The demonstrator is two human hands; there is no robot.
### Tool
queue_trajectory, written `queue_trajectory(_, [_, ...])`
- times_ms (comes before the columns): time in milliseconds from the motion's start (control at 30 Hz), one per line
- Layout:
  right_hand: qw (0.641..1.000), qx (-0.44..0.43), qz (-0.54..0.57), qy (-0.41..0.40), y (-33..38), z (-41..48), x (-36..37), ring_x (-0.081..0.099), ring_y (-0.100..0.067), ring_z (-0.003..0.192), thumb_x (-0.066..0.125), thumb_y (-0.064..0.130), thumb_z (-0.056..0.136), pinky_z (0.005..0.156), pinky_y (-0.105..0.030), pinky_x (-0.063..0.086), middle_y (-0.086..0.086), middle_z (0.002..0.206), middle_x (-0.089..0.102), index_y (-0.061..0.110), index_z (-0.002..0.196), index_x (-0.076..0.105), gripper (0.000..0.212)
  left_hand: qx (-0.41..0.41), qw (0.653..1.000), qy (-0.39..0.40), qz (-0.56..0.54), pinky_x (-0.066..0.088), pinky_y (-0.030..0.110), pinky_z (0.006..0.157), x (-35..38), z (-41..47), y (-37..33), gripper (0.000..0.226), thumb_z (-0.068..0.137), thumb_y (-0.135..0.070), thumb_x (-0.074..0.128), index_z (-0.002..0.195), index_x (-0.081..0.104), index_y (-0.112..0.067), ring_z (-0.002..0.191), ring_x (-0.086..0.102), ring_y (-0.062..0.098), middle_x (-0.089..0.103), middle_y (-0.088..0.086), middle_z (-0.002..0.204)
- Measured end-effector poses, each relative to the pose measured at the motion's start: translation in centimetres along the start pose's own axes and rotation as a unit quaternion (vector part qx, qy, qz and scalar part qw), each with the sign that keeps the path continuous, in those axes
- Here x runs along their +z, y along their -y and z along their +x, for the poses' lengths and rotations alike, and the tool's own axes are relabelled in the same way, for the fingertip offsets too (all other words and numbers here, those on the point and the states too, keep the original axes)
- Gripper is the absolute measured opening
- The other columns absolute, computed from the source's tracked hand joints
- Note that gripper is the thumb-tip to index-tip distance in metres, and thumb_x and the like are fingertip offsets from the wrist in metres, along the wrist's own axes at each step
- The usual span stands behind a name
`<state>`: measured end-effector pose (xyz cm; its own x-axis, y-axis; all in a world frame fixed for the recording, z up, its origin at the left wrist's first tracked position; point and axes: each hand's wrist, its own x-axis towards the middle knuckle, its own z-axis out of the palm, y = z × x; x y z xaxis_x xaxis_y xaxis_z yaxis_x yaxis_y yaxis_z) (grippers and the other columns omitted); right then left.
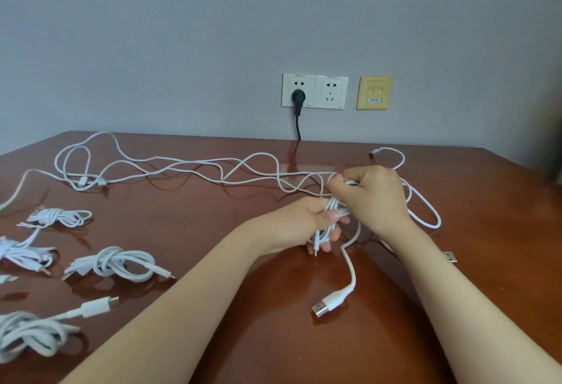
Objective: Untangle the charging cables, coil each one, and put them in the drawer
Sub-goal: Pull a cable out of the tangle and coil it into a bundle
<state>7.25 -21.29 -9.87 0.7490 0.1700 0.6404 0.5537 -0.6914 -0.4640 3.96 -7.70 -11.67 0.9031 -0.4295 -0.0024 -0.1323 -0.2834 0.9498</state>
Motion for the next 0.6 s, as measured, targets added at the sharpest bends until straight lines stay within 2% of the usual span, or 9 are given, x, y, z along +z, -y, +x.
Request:
queue_trajectory(133, [1.0,-0.014,-0.007,-0.011,0.0,-0.2,0.1,0.026,-0.02,0.047,0.058,0.017,0.08,0.048,-0.03,0.021,-0.002,0.04,0.027,0.017,0.039,0.025,0.052,-0.024,0.999,0.01,-0.036,0.043,0.022,0.059,-0.2,-0.6,-0.5,0.024,0.102,-0.015,0.033,0.093,0.056,-0.013,0.054,0.056,0.005,0.053,0.001,0.07])
queue_trajectory(267, [1.0,-0.02,-0.014,-0.003,-0.3,-0.2,0.1,0.028,-0.019,0.046,0.054,0.027,0.086,0.049,-0.03,0.022,0.0,0.039,0.028,0.017,0.041,0.029,0.053,-0.031,0.999,-0.033,0.02,0.044,0.017,0.05,-0.1,-0.7,-0.8,0.027,0.102,-0.014,0.035,0.083,0.054,-0.014,0.057,0.052,0.009,0.053,0.001,0.068])
queue_trajectory(333, [1.0,0.011,0.014,0.006,-0.4,-0.1,0.0,0.038,-0.021,0.052,0.047,0.037,0.091,0.054,-0.031,0.026,0.001,0.044,0.037,0.015,0.047,0.04,0.049,-0.045,0.996,-0.068,0.035,0.04,0.015,0.047,-0.2,-0.6,-0.8,0.029,0.102,-0.014,0.034,0.079,0.052,-0.015,0.056,0.049,0.01,0.051,0.0,0.066])
queue_trajectory(400, [0.997,0.052,0.054,0.015,-0.3,0.0,-0.2,0.043,-0.019,0.059,0.043,0.042,0.093,0.057,-0.033,0.03,0.003,0.049,0.044,0.018,0.053,0.042,0.047,-0.063,0.991,-0.11,0.049,0.036,0.015,0.045,-0.6,-0.5,-0.9,0.031,0.102,-0.013,0.032,0.076,0.049,-0.014,0.054,0.045,0.011,0.048,0.001,0.065])
queue_trajectory(500, [0.993,0.072,0.07,0.067,-0.4,0.0,-0.6,0.046,-0.014,0.06,0.044,0.04,0.094,0.061,-0.033,0.033,0.007,0.053,0.05,0.019,0.058,0.049,0.042,-0.079,0.983,-0.159,0.054,0.032,0.018,0.046,-1.3,-0.4,-1.0,0.031,0.101,-0.011,0.031,0.074,0.047,-0.014,0.052,0.041,0.012,0.046,0.001,0.063])
queue_trajectory(600, [0.993,0.065,0.048,0.091,-0.7,0.0,-1.0,0.04,-0.013,0.053,0.05,0.034,0.093,0.056,-0.032,0.03,0.009,0.042,0.042,0.02,0.05,0.046,0.045,-0.104,0.976,-0.164,0.094,0.032,0.019,0.045,-1.8,-0.4,-0.9,0.03,0.1,-0.013,0.032,0.073,0.046,-0.015,0.053,0.042,0.012,0.046,0.0,0.064])
